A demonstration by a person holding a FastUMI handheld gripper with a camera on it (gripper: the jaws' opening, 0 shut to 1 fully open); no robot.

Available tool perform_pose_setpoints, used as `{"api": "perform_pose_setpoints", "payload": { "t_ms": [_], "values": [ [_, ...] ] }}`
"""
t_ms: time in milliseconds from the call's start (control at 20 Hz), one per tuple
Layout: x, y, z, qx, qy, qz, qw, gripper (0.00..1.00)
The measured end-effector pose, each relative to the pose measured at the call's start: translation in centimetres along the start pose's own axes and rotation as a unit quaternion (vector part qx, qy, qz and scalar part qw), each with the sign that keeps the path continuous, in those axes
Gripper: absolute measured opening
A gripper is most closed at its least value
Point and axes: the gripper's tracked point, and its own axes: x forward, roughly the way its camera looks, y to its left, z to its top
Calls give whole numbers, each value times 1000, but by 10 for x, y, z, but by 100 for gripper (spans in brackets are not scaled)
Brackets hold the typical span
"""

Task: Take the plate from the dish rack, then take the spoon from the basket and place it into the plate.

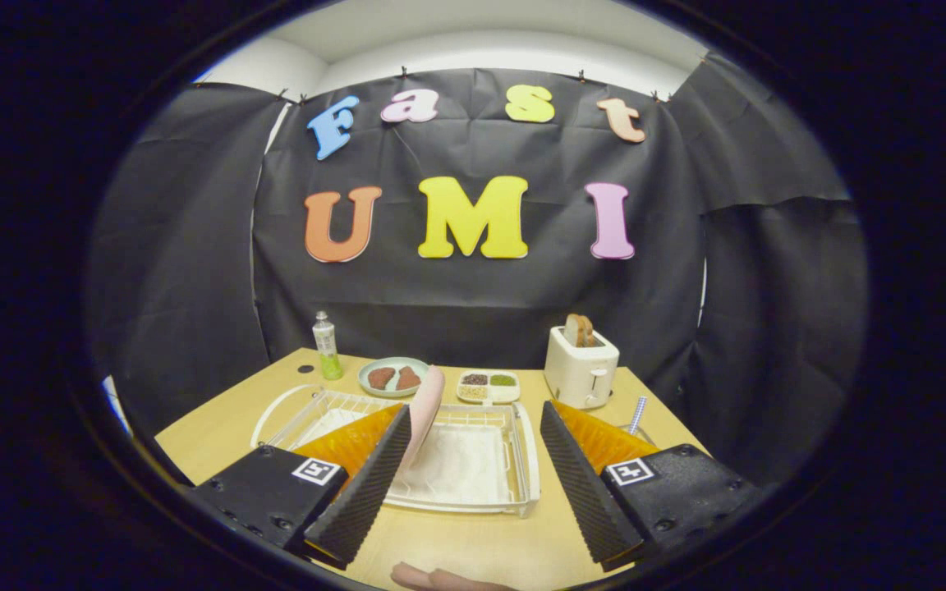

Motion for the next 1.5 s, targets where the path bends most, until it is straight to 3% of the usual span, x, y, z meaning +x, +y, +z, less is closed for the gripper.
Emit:
{"api": "perform_pose_setpoints", "payload": {
  "t_ms": [200,300,500,550,750,1050,1350,1500],
  "values": [
    [54,23,6,5,82,35,996,100],
    [80,24,3,5,136,29,990,100],
    [114,44,7,30,202,51,978,89],
    [123,45,2,39,222,50,973,82],
    [145,42,6,-12,254,27,967,80],
    [155,50,-10,-48,327,0,944,76],
    [153,63,-21,-50,381,-41,922,43],
    [150,61,-17,-68,381,-92,918,34]
  ]
}}
